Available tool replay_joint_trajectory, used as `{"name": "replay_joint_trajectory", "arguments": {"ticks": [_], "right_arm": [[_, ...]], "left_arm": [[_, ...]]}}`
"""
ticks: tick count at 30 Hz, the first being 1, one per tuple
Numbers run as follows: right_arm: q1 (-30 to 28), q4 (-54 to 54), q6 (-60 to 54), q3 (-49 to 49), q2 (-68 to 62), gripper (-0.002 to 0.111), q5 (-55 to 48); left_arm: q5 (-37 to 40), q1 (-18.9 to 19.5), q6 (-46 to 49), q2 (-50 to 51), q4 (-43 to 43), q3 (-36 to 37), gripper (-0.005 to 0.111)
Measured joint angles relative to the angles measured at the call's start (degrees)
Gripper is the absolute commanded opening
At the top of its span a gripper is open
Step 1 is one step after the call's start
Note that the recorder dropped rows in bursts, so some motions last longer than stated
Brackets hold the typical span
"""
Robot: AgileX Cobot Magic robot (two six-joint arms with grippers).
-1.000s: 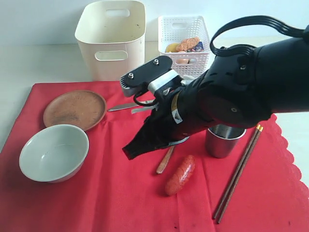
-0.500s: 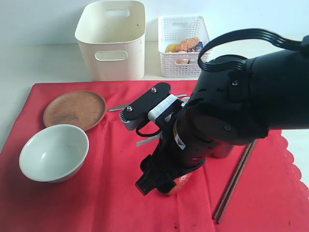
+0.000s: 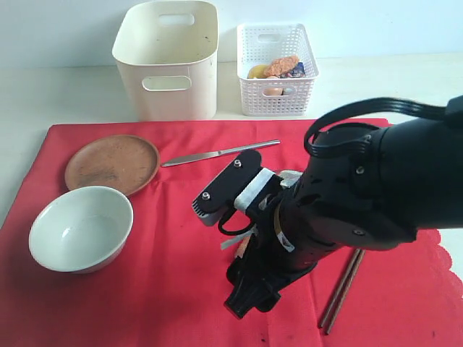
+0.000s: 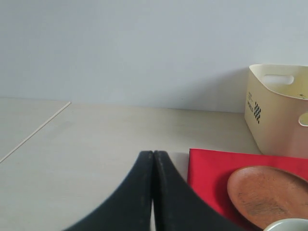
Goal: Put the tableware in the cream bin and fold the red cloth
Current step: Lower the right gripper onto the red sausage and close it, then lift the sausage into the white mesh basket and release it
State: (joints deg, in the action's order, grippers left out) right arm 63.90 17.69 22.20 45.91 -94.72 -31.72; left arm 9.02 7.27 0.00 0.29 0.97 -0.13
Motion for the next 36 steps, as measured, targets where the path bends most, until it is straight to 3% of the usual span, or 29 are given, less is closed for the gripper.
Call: {"name": "replay_joint_trajectory", "arguments": {"ticks": [6, 10, 15, 24, 33, 36], "right_arm": [[0.12, 1.7, -0.36, -0.41, -4.86, 0.076, 6.21], [0.11, 8.66, 6.27, -0.41, -6.92, 0.076, 7.49], [0.23, 15.69, 14.06, -0.67, -8.6, 0.076, 6.06], [0.23, 19.42, 14.54, -0.43, -6.28, 0.076, 1.29], [0.23, 15.18, 0.1, 2.27, 3.17, 0.075, -8.64], [0.23, 5.83, -16.25, 2.27, 3.04, 0.064, -12.44]], "left_arm": [[0.0, 0.0, 0.0, 0.0, 0.0, 0.0, 0.001], [0.0, 0.0, 0.0, 0.0, 0.0, 0.0, 0.001], [0.0, 0.0, 0.0, 0.0, 0.0, 0.0, 0.001], [0.0, 0.0, 0.0, 0.0, 0.0, 0.0, 0.001], [0.0, 0.0, 0.0, 0.0, 0.0, 0.0, 0.001], [0.0, 0.0, 0.0, 0.0, 0.0, 0.0, 0.001]]}}
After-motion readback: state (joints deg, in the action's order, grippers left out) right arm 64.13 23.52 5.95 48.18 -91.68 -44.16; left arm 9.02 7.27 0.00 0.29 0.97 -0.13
